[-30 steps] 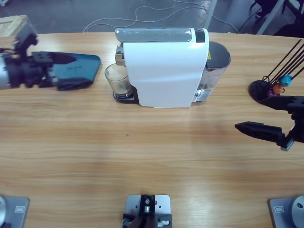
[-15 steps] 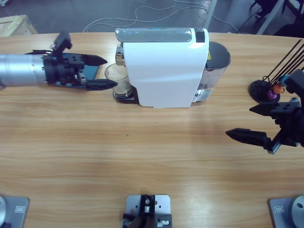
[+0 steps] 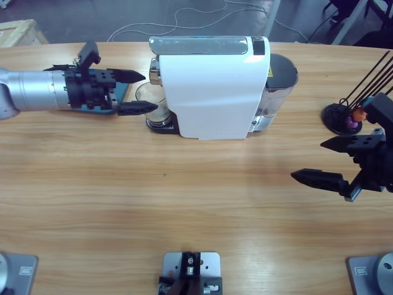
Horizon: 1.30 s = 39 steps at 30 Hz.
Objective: Pour coffee
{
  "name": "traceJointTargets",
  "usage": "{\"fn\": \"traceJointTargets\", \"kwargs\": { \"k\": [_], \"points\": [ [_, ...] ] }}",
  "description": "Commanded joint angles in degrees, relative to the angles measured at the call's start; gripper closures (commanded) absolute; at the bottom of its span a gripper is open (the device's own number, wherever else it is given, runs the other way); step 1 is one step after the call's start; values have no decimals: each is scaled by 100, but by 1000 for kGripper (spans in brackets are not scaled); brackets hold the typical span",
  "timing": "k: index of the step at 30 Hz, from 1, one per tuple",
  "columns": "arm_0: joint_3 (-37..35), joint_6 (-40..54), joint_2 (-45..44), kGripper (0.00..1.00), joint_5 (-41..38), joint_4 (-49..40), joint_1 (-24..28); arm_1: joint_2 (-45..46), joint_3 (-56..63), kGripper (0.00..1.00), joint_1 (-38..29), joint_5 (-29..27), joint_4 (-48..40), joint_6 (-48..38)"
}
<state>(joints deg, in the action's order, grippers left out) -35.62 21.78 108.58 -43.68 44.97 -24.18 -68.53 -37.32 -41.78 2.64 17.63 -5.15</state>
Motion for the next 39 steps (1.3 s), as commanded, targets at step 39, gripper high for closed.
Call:
{"fn": "traceJointTargets", "kwargs": {
  "k": [39],
  "points": [
    [-50,-192,724,199,241,539,-110,-378,5,9,-23,219,72,23]
  ]
}}
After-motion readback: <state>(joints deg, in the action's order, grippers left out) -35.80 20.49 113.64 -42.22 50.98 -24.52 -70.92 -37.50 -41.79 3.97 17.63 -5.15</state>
